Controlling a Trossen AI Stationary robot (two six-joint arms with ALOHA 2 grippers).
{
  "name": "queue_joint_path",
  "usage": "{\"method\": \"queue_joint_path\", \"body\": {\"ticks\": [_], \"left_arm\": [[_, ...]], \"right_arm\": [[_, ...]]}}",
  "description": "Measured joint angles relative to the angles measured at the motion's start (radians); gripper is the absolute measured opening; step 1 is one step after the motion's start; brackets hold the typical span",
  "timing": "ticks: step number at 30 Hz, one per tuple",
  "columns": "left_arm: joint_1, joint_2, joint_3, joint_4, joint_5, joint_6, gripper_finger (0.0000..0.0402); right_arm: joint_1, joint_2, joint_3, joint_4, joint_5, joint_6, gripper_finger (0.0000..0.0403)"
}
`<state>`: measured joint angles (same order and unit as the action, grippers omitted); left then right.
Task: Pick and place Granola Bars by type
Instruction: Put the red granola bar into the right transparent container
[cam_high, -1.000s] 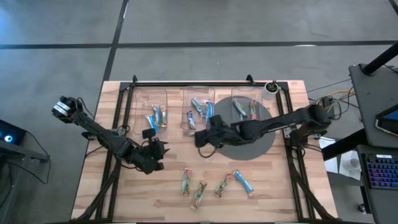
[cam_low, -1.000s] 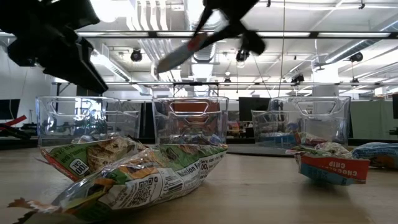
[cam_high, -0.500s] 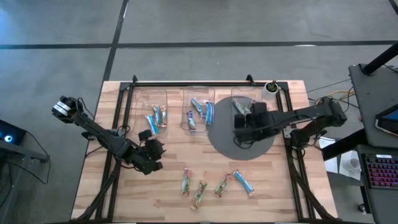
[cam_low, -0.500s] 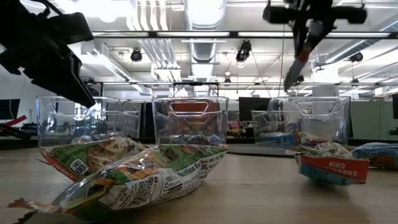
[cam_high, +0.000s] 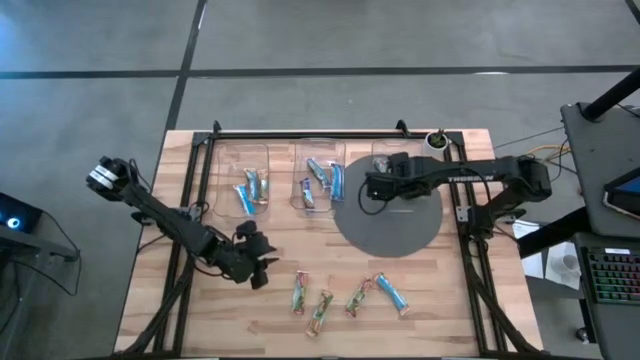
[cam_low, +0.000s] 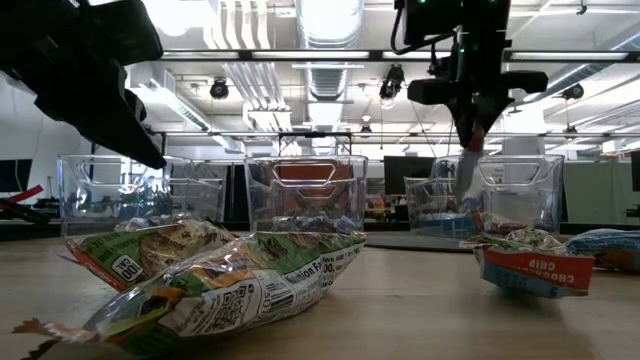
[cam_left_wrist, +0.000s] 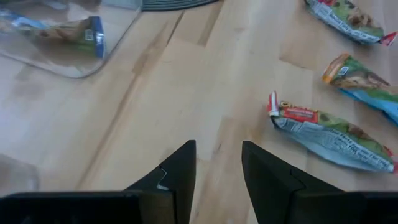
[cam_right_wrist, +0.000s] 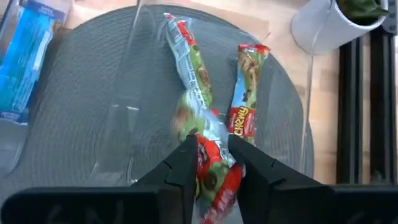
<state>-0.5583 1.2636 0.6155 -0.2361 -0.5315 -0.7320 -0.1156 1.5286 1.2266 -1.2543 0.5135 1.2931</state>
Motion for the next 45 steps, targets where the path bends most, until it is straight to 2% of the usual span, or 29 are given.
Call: {"method": "queue_joint_path", "body": {"ticks": [5,8,13,18,23,27,30,34,36,40,45], "left_arm": [[0.0,0.051,0.0,0.073,0.026,-0.009,0.0113],[0.0,0.092,0.0,0.128,0.077,-0.01,0.0113],[0.001,0.167,0.0,0.177,0.131,-0.018,0.0113],[0.001,0.227,0.017,0.184,0.159,-0.018,0.0113],[0.002,0.259,0.035,0.219,0.183,-0.013,0.0113],[0.007,0.278,0.039,0.264,0.216,0.021,0.0113],[0.024,0.294,0.039,0.269,0.268,0.02,0.0113],[0.061,0.32,0.044,0.27,0.372,-0.13,0.0113],[0.075,0.322,0.054,0.277,0.396,-0.23,0.0113],[0.079,0.309,0.075,0.28,0.4,-0.392,0.0113],[0.074,0.303,0.127,0.276,0.392,-0.571,0.0113]], "right_arm": [[-0.011,-0.004,-0.007,-0.001,-0.001,-0.038,0.0124],[0.012,-0.004,-0.007,-0.019,-0.015,-0.035,0.016],[0.112,-0.004,-0.004,-0.012,-0.018,-0.012,0.0213],[0.224,-0.004,-0.009,-0.023,-0.034,0.071,0.025],[0.297,-0.004,-0.018,0.016,-0.127,0.119,0.0269],[0.389,-0.004,-0.018,0.213,-0.121,0.126,0.0271],[0.433,0.013,-0.016,0.327,-0.116,0.201,0.0267],[0.467,0.066,-0.016,0.414,-0.12,0.279,0.0263],[0.475,0.096,-0.016,0.429,-0.161,0.289,0.0264],[0.478,0.155,-0.014,0.426,-0.228,0.271,0.0265],[0.464,0.168,-0.019,0.423,-0.279,0.176,0.0261]]}}
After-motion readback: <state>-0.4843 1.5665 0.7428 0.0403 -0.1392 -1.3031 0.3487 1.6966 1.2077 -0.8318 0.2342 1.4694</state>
